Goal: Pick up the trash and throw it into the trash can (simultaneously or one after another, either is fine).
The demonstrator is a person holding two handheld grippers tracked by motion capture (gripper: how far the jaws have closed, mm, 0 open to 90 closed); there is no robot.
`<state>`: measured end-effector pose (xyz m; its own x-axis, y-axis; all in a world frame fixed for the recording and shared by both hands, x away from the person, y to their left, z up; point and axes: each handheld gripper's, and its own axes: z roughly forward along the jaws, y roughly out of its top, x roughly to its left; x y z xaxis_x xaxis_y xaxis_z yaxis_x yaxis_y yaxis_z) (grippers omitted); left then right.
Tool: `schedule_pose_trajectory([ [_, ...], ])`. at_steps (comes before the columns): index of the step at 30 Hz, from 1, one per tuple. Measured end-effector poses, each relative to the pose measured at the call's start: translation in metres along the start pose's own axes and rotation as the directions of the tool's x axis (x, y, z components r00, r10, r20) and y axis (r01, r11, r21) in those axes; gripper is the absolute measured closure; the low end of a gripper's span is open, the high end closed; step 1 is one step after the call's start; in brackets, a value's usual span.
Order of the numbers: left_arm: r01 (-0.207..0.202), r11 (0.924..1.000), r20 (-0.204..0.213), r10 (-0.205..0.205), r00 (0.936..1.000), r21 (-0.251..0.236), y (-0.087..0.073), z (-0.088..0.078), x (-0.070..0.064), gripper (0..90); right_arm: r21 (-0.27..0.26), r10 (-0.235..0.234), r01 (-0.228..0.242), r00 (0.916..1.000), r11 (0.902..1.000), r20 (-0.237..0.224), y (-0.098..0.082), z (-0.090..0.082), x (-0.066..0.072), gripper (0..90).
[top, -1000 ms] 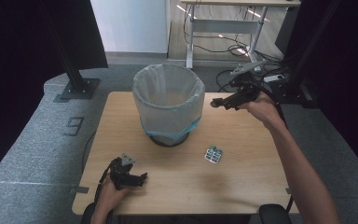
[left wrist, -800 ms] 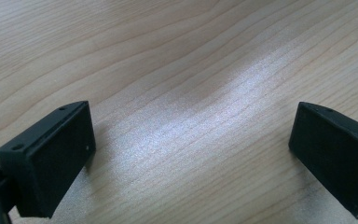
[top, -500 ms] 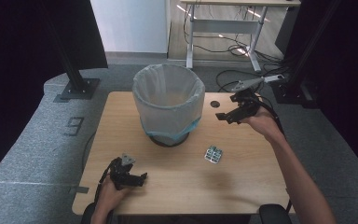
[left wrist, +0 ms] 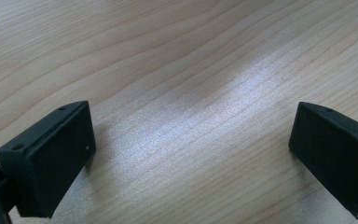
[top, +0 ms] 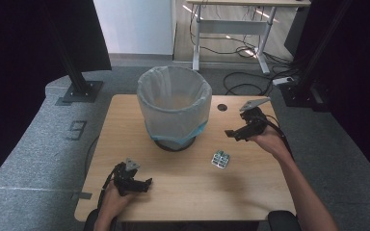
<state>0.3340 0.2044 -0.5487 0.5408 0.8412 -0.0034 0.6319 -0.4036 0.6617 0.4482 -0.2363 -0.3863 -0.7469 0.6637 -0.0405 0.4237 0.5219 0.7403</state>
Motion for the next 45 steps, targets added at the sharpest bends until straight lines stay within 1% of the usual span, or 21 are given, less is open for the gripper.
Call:
schedule_pose_trajectory([
  [4,0.000,1.0000,-0.001,0.000,1.0000,0.000,0.000,0.000,0.000,0.1,0.003,0.009,-0.009,0.9999,1.0000,0.005,-0.015,0.008,0.000,0.0],
  [8,0.000,1.0000,0.000,0.000,1.0000,-0.001,0.000,0.000,0.000,0.1,0.011,0.011,-0.011,0.9999,0.9999,-0.002,-0.026,0.015,0.001,0.0],
  [11,0.001,1.0000,0.001,-0.001,1.0000,-0.001,0.000,0.000,0.000,0.1,0.030,0.003,-0.003,1.0000,0.9995,0.001,-0.036,0.022,0.002,0.0],
  [18,0.001,1.0000,0.001,-0.001,1.0000,0.000,0.000,0.000,0.000,0.1,0.063,-0.013,0.014,0.9998,0.9979,-0.013,-0.054,0.039,0.009,0.0],
  [25,0.001,1.0000,0.001,-0.001,1.0000,-0.001,0.000,0.000,0.000,0.1,0.093,-0.031,0.033,0.9993,0.9951,-0.022,-0.067,0.056,0.018,0.0],
  [29,0.001,1.0000,0.001,-0.001,1.0000,0.000,0.000,0.000,0.000,0.1,0.110,-0.031,0.035,0.9987,0.9933,-0.041,-0.074,0.067,0.023,0.0],
  [35,0.001,1.0000,0.002,-0.001,1.0000,-0.001,0.000,0.000,0.000,0.1,0.130,-0.025,0.032,0.9981,0.9910,-0.057,-0.083,0.081,0.028,0.0],
  [40,0.001,1.0000,0.002,-0.001,1.0000,-0.001,0.000,0.000,0.000,0.1,0.143,-0.033,0.041,0.9978,0.9888,-0.057,-0.090,0.092,0.031,0.0],
  [42,0.001,1.0000,0.001,-0.001,1.0000,-0.001,0.000,0.000,0.000,0.1,0.147,-0.029,0.037,0.9980,0.9885,-0.057,-0.092,0.096,0.033,0.0],
  [45,0.001,1.0000,0.001,-0.001,1.0000,-0.001,0.000,0.000,0.000,0.1,0.150,-0.037,0.045,0.9978,0.9876,-0.055,-0.095,0.100,0.034,3.0],
])
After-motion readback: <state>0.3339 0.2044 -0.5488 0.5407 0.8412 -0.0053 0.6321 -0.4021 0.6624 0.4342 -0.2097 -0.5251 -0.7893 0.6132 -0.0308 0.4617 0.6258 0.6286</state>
